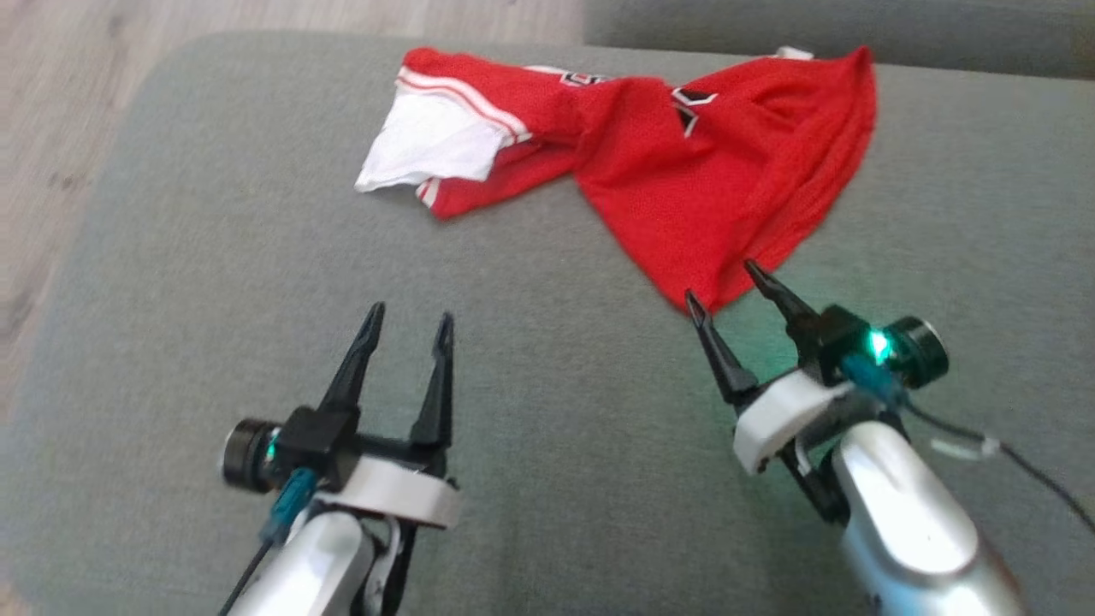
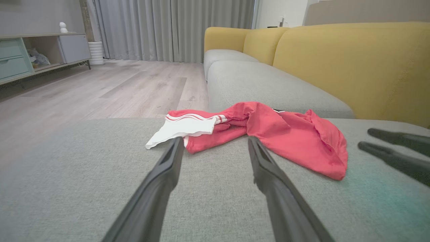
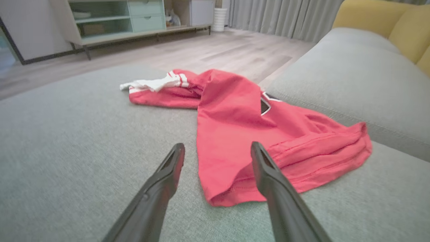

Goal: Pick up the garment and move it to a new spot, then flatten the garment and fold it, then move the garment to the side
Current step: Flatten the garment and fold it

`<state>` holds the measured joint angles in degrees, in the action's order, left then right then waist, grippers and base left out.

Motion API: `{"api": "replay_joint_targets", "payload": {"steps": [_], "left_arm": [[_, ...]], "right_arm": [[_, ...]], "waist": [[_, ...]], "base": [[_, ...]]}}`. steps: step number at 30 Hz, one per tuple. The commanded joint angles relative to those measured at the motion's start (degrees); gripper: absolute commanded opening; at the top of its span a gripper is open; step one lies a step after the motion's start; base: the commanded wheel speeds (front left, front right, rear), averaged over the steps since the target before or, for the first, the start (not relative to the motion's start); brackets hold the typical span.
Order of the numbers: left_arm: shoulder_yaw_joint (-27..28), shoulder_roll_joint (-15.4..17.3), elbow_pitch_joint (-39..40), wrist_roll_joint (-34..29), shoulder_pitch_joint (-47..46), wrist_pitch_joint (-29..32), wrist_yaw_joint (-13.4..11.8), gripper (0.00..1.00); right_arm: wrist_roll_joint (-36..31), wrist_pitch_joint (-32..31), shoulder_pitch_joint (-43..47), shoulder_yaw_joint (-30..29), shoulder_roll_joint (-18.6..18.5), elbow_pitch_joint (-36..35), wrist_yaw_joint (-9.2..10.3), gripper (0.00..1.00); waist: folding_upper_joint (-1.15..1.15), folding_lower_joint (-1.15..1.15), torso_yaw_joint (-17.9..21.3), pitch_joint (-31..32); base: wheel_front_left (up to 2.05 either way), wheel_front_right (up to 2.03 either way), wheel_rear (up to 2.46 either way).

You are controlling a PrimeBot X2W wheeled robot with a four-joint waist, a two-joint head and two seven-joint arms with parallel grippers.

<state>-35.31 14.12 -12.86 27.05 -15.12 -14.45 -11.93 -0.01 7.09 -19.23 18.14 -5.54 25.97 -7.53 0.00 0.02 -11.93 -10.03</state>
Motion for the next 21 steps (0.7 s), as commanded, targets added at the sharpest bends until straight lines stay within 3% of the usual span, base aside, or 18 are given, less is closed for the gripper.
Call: {"api": "replay_joint_targets", "payload": {"steps": [1,12,13,14,21], "left_arm": [[1.76,0.26,1.22,-0.65,-2.83,-0.54,0.24,1.0],[1.38,-2.74,-1.29,-1.28,-5.89,-0.54,2.23,1.0],[1.55,-2.82,-1.36,-1.33,-5.89,-0.54,2.27,1.0],[1.7,-2.89,-1.44,-1.39,-5.85,-0.54,2.31,1.0],[3.18,-2.78,-2.34,-1.37,-4.38,-0.54,2.48,1.0]], "right_arm": [[-0.02,-0.8,-2.9,1.46,-0.09,-0.2,0.04,1.0],[0.34,-5.91,-11.79,4.72,-2.75,17.43,0.04,1.0],[0.55,-6.0,-12.13,4.94,-2.69,18.48,0.04,0.84],[0.85,-5.97,-12.39,5.09,-2.58,19.39,0.04,0.0],[4.15,-2.74,-11.63,4.97,-1.48,22.29,0.04,0.0]], "waist": [[0.0,-0.02,-1.8,-1.73],[0.0,-0.02,-5.31,-3.35],[0.0,-0.02,-5.33,-3.3],[0.0,-0.02,-5.29,-3.2],[0.0,-0.02,-3.11,-0.47]], "base": [[0.0,0.0,0.0],[0.0,0.0,0.0],[0.0,0.0,0.0],[0.0,0.0,0.0],[0.0,0.0,0.0]]}}
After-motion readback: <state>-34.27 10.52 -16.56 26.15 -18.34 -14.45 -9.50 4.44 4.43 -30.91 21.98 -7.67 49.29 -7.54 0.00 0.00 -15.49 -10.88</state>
